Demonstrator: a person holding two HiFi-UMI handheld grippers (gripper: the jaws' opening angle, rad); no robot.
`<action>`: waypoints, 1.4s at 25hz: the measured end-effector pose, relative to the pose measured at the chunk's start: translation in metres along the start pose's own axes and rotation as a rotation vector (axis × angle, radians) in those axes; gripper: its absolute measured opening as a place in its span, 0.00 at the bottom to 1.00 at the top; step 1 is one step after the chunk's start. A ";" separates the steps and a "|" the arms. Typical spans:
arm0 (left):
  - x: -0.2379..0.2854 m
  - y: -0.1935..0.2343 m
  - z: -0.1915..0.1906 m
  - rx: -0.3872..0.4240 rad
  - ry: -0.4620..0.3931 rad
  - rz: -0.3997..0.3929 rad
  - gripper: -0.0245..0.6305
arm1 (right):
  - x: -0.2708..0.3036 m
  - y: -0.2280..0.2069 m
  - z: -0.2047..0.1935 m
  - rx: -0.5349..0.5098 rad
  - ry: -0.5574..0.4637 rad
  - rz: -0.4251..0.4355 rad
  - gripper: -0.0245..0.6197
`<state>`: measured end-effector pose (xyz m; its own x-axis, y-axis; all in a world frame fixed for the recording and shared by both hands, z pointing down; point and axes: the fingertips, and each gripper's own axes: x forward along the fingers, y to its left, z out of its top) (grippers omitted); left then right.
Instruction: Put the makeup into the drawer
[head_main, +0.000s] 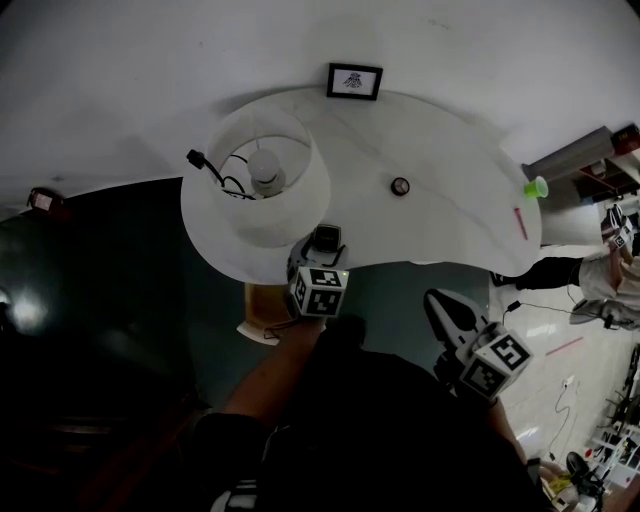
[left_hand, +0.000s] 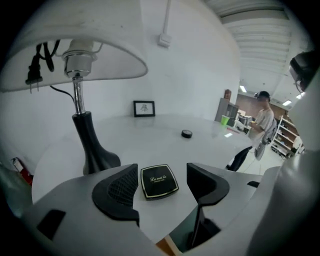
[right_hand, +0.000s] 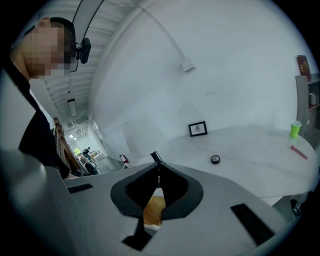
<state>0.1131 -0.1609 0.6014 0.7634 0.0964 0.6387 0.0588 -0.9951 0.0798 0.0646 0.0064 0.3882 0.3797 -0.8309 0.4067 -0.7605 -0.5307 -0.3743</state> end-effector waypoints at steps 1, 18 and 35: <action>0.003 0.004 -0.003 -0.018 0.002 0.018 0.50 | -0.003 0.000 0.000 0.005 -0.009 -0.009 0.06; 0.048 0.004 -0.032 -0.066 0.117 0.044 0.51 | -0.025 0.000 -0.005 0.091 -0.053 -0.045 0.06; 0.047 0.002 -0.036 -0.035 0.155 0.103 0.52 | -0.044 0.000 -0.021 0.058 -0.028 -0.022 0.06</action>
<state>0.1264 -0.1577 0.6591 0.6556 -0.0011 0.7551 -0.0396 -0.9987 0.0329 0.0369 0.0461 0.3875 0.4112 -0.8228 0.3923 -0.7203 -0.5571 -0.4133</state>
